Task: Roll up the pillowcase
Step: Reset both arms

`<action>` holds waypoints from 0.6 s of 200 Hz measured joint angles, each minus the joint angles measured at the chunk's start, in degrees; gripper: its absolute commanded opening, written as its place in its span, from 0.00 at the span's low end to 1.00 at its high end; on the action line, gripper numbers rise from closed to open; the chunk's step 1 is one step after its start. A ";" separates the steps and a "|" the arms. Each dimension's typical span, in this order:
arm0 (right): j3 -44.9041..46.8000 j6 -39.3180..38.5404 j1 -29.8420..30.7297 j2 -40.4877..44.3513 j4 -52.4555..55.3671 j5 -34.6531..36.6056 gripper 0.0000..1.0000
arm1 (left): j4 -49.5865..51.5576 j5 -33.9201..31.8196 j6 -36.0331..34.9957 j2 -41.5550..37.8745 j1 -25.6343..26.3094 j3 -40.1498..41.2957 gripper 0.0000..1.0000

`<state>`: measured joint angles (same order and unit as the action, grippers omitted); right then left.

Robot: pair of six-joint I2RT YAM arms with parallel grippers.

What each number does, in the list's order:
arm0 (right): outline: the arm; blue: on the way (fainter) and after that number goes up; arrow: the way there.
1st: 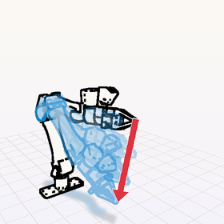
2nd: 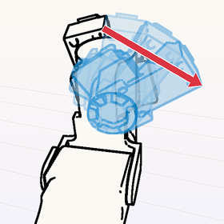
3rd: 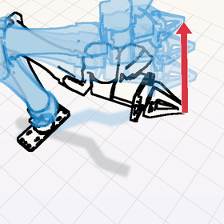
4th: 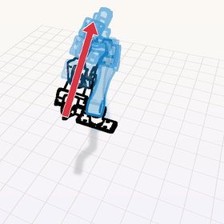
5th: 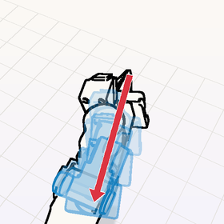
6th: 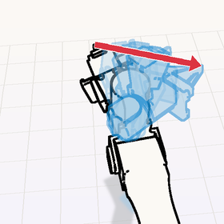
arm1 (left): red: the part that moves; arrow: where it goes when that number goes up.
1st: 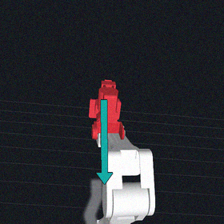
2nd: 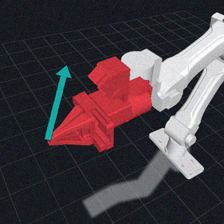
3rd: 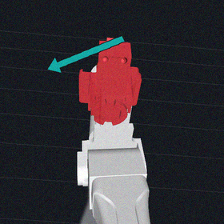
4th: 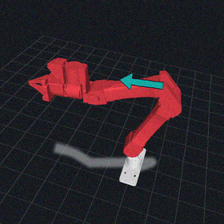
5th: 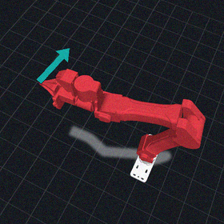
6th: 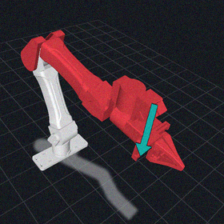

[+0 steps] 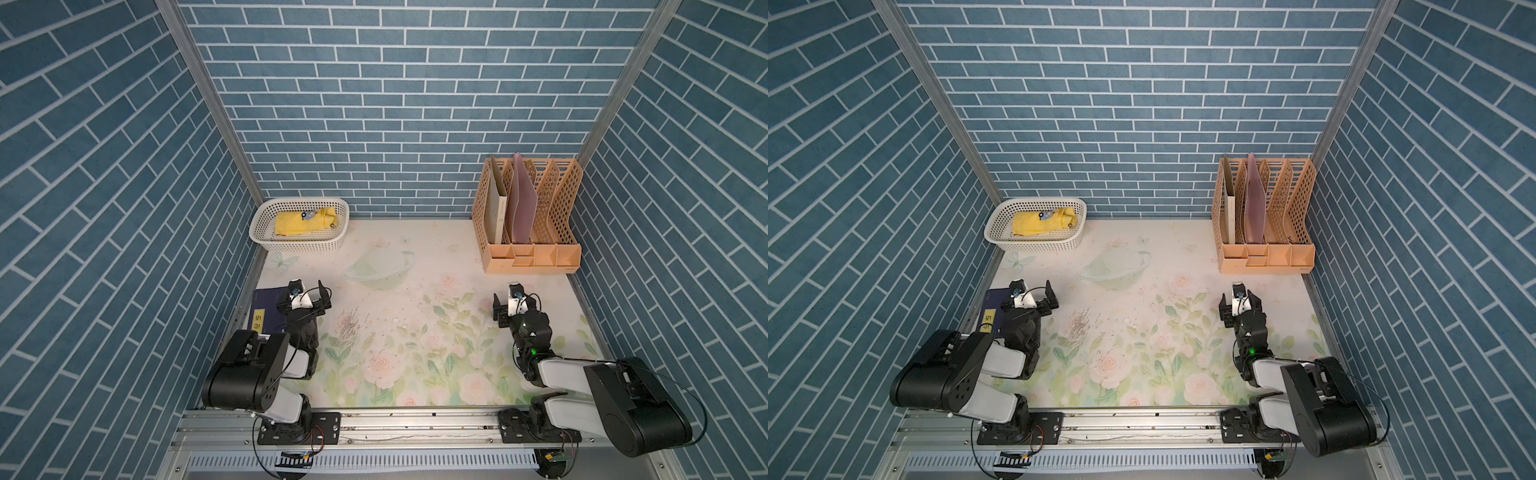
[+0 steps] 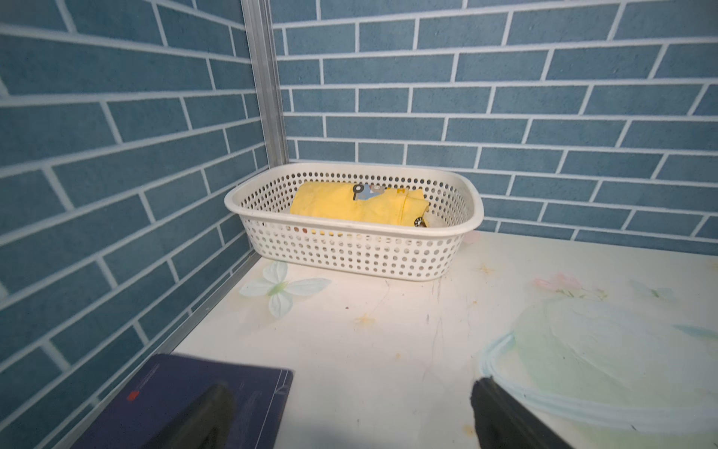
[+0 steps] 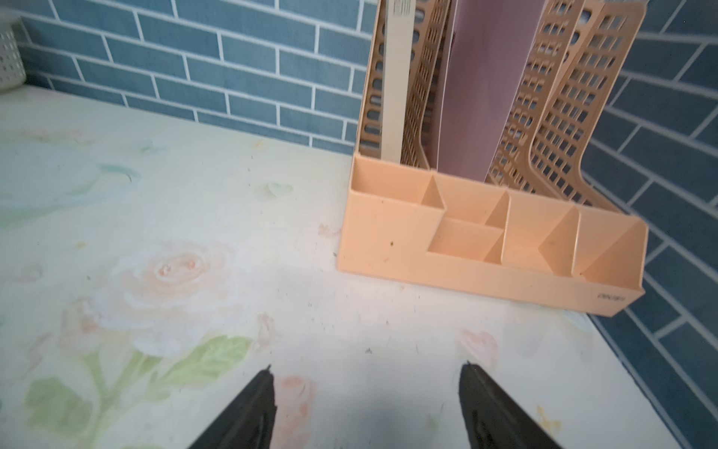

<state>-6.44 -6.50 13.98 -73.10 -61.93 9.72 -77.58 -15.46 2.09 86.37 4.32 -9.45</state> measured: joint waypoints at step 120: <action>-6.03 2.21 -11.19 -14.67 -10.23 -6.58 1.00 | 2.82 0.17 0.50 0.11 -0.70 -1.29 1.00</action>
<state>-12.47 -4.29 2.79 -87.77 -72.16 3.14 -74.76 -15.29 2.59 86.48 3.62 -10.74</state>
